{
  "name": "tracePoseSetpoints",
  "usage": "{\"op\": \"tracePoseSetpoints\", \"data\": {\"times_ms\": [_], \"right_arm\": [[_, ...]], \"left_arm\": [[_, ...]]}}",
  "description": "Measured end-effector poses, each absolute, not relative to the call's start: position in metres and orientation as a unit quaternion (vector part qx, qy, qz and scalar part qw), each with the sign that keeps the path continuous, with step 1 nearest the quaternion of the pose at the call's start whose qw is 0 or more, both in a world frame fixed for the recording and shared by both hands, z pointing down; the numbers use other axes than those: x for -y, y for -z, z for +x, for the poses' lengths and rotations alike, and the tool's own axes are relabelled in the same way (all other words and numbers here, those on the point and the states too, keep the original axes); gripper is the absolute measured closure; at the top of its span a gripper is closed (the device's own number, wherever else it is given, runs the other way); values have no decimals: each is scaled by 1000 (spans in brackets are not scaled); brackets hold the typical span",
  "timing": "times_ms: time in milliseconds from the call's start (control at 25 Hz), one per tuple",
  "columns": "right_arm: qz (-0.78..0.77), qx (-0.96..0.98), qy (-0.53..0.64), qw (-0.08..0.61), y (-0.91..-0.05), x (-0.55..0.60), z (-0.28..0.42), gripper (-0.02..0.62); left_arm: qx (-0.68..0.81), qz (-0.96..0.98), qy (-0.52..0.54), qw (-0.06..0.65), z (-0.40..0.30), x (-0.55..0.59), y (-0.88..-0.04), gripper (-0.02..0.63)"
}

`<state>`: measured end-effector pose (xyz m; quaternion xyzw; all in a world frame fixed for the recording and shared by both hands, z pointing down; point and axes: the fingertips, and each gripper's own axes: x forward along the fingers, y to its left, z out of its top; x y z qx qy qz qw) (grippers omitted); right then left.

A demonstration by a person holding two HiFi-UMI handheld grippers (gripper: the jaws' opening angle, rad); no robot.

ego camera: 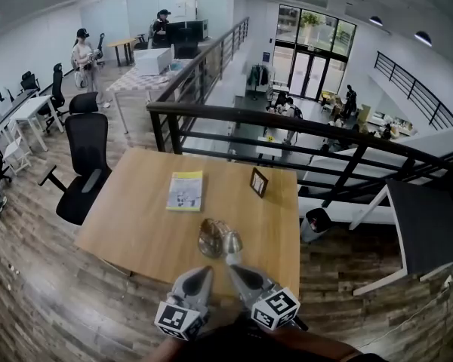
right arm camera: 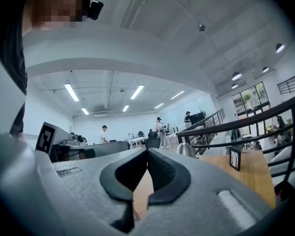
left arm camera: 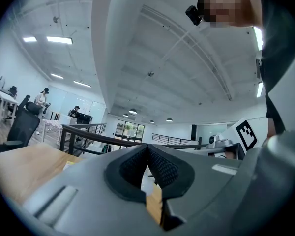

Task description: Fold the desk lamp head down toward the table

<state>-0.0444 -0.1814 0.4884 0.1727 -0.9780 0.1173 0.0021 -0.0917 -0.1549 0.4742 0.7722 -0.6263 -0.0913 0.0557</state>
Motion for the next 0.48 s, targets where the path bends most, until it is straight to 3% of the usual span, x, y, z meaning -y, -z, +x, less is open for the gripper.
{"op": "tracePoseSetpoints", "data": {"times_ms": [240,480], "right_arm": [[180,977,-113,19,-492,227,-38,571],[197,973,-112,45,-502,247,-47,479]], "left_arm": [[629,770,89,62,-87,202,-476,606],[619,778,85,67,-103,230,-475,606]]}}
